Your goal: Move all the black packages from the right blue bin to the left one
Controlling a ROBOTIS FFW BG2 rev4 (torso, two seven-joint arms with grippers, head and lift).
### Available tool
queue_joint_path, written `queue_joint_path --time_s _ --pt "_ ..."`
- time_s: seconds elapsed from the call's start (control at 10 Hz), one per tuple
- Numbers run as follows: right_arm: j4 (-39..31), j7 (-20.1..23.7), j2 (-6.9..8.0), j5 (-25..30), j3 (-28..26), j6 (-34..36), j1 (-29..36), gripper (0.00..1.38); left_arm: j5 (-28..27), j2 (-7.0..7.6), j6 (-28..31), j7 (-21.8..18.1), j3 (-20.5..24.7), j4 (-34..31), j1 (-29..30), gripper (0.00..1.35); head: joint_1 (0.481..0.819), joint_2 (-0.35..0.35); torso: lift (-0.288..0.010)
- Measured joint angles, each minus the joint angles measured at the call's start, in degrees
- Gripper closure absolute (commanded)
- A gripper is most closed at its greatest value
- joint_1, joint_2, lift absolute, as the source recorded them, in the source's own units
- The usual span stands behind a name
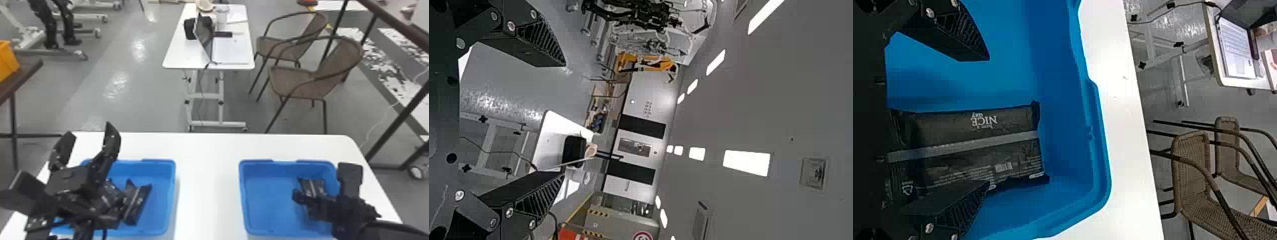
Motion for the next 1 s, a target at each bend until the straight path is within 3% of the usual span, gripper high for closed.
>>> queue_joint_path --time_s 0.4,1.0 --pt "-2.4 -1.9 1.86 -0.8 -1.4 1.0 3.5 0.14 0.0 0.0 -0.1 0.0 0.0 0.0 0.1 0.26 0.695 0.001 -0.042" --pt "-2.8 -4.0 1.87 0.3 -2.5 -0.4 3.4 0.14 0.0 0.15 -0.2 0.0 -0.1 0.3 0.1 0.26 0.695 -0.029 -0.042"
